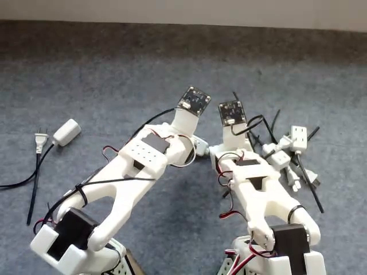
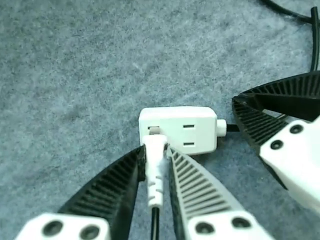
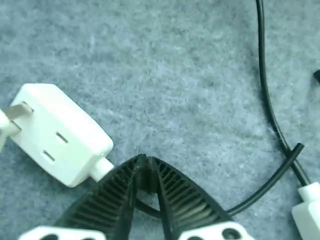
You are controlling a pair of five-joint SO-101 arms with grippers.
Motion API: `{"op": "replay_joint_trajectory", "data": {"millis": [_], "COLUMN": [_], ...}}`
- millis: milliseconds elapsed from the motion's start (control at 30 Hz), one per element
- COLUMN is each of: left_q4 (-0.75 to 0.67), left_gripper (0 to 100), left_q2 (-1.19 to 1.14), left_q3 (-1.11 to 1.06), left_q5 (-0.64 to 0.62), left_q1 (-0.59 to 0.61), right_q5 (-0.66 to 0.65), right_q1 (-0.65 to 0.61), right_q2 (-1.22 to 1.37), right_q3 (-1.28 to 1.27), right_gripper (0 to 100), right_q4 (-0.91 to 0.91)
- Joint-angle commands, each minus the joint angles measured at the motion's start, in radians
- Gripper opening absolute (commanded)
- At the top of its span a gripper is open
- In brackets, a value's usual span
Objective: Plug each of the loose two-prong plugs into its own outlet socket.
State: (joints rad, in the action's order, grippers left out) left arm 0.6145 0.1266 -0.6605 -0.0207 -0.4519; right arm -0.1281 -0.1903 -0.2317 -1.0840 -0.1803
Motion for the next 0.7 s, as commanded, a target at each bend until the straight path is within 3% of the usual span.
{"op": "replay_joint_trajectory", "data": {"millis": [0,100,233,500,667], "left_q4": [0.009,0.014,0.092,0.374,0.549], "left_gripper": [1,1,1,1,1], "left_q2": [-0.001,-0.001,-0.064,-0.51,-0.644], "left_q3": [0.022,0.036,0.125,0.59,0.766], "left_q5": [-0.018,-0.089,-0.094,-0.12,-0.143], "left_q1": [-0.004,0.015,0.022,0.061,0.071], "right_q5": [0.005,0.005,0.005,0.003,0.003], "right_q1": [-0.004,-0.004,-0.004,-0.004,-0.004], "right_q2": [-0.005,-0.005,-0.005,-0.005,-0.005], "right_q3": [0.05,0.05,0.048,0.048,0.048], "right_gripper": [1.0,1.0,1.0,1.0,1.0], "right_q4": [0.019,0.019,0.019,0.019,0.019]}}
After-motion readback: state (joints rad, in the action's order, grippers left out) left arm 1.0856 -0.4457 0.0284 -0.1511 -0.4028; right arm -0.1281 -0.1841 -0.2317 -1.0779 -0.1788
